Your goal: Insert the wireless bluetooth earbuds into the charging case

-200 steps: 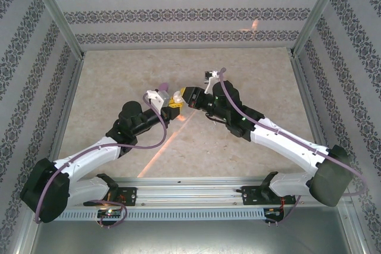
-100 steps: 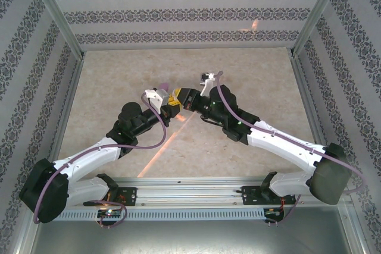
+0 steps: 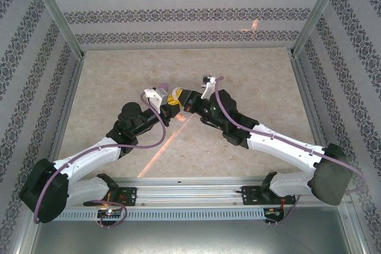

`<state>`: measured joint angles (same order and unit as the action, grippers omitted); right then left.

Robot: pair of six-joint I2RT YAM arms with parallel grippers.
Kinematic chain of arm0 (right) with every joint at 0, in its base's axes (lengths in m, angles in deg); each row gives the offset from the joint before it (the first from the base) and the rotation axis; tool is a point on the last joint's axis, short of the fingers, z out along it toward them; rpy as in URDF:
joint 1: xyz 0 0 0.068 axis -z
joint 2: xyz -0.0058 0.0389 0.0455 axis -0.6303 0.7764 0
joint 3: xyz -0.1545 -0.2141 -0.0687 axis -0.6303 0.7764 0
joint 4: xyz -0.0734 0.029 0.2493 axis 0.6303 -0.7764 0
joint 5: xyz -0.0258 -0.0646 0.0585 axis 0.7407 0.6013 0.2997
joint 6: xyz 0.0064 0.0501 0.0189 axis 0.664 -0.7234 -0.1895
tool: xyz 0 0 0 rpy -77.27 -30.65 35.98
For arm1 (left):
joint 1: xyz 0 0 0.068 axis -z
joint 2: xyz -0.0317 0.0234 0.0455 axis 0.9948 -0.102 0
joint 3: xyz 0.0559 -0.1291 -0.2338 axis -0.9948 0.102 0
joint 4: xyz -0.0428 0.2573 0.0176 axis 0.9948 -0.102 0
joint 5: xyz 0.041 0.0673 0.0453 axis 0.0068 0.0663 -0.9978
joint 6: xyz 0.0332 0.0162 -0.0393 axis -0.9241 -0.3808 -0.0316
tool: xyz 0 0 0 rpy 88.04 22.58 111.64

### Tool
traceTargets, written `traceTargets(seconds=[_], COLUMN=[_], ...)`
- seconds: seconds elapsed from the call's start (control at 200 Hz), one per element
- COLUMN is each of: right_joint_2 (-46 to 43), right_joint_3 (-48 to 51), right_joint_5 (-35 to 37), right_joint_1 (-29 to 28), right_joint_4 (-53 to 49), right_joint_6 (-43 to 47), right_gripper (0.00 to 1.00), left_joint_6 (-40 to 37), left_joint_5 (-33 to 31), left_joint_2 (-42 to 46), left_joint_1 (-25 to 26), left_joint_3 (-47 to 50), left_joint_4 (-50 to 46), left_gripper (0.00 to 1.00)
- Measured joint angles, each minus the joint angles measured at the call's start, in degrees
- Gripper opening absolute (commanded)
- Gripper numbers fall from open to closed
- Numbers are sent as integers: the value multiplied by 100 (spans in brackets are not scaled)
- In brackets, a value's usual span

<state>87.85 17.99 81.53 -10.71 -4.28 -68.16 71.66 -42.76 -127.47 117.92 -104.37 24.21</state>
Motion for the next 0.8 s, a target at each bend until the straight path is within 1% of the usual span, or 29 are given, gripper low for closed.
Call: traceTargets(seconds=[0.37,0.799], right_joint_2=[-103,-278], right_joint_3=[232,407], right_joint_5=[72,116], right_joint_1=[-37,-66], right_joint_4=[229,249], right_joint_6=[57,57], right_gripper=[9,9], left_joint_6=[7,63], left_joint_5=[13,33], left_joint_2=[-2,-46], left_joint_1=[11,42], left_joint_3=[0,-2], left_joint_4=[-4,50], left_gripper=[7,7])
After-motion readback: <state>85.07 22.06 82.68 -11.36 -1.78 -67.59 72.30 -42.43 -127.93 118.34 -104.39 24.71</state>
